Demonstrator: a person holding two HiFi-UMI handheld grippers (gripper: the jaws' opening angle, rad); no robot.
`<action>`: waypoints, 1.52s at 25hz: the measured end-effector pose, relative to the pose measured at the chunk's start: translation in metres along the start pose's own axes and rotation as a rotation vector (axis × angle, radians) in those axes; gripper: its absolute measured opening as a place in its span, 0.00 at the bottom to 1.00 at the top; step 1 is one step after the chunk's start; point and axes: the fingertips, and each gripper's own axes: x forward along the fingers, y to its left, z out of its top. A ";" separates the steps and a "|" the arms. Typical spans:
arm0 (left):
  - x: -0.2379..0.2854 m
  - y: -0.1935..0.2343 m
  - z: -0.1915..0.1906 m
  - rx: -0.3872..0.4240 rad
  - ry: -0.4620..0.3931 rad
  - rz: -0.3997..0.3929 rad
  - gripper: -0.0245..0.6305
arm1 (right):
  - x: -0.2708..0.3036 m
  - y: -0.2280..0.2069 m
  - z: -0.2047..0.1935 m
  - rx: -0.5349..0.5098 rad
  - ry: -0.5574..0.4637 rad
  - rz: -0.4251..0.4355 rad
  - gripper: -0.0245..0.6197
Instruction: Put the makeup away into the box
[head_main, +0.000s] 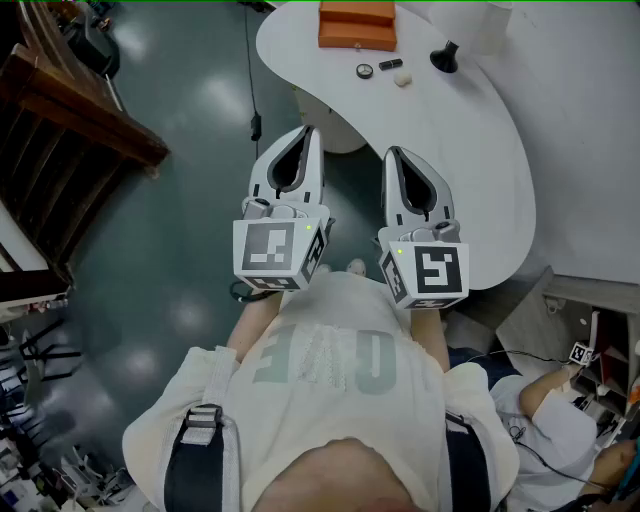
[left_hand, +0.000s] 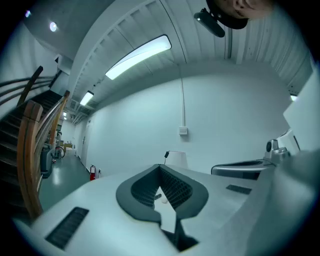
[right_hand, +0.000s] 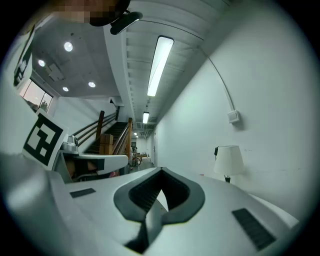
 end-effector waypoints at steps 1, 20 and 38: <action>0.000 0.003 0.000 -0.005 -0.005 -0.004 0.05 | 0.001 0.002 0.001 -0.002 -0.001 0.000 0.05; 0.008 0.049 0.004 -0.006 -0.031 -0.046 0.05 | 0.024 0.021 0.004 0.003 -0.028 0.002 0.05; 0.217 0.076 0.040 0.118 -0.119 -0.048 0.05 | 0.212 -0.091 0.044 -0.025 -0.063 0.098 0.05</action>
